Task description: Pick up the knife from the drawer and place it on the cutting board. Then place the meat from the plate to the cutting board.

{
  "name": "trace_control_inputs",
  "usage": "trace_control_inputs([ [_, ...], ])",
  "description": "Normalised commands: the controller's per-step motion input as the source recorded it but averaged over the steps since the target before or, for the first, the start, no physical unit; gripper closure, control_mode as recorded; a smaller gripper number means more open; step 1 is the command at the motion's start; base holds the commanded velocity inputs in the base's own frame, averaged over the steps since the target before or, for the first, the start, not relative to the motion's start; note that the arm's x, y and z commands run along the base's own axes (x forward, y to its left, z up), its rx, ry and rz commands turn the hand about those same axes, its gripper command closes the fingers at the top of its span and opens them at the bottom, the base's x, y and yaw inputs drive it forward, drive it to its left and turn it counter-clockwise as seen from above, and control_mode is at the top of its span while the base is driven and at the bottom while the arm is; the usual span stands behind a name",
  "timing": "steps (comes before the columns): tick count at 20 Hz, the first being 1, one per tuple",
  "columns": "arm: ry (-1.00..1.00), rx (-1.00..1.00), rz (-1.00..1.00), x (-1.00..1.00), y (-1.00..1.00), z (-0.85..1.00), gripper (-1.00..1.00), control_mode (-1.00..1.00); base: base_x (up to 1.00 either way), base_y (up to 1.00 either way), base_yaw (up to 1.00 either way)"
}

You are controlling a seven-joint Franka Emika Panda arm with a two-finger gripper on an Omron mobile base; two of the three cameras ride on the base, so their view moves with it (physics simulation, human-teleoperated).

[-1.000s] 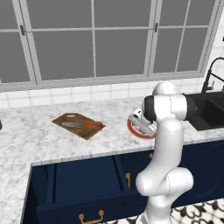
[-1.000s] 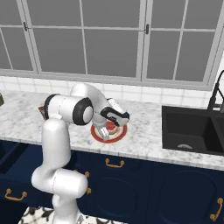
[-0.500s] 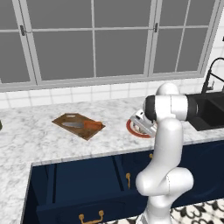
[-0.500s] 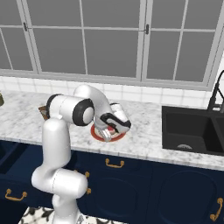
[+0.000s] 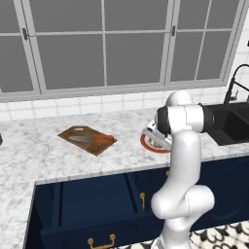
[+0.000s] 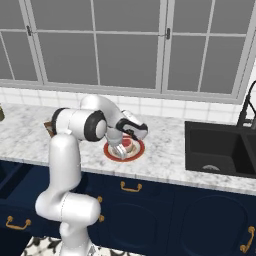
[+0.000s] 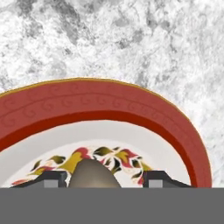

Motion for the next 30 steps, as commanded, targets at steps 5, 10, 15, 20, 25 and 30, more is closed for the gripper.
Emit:
trace_control_inputs([
  [5,0.28,0.14,0.31,0.07,-1.00,-0.18,1.00,-1.00,0.00,0.00,0.00],
  [10,0.07,0.35,0.14,0.06,-0.80,-0.03,1.00,-1.00,0.00,0.00,0.00],
  [15,0.00,0.09,0.04,0.00,-0.14,0.16,1.00,-1.00,0.00,0.00,0.00],
  [20,0.10,0.01,0.56,0.55,0.00,1.00,1.00,-1.00,0.00,0.00,0.00],
  [25,0.17,0.04,0.74,0.78,0.02,1.00,1.00,-1.00,0.00,0.00,0.00],
  [30,0.17,0.03,0.68,0.75,0.08,1.00,1.00,-1.00,0.00,0.00,0.00],
])
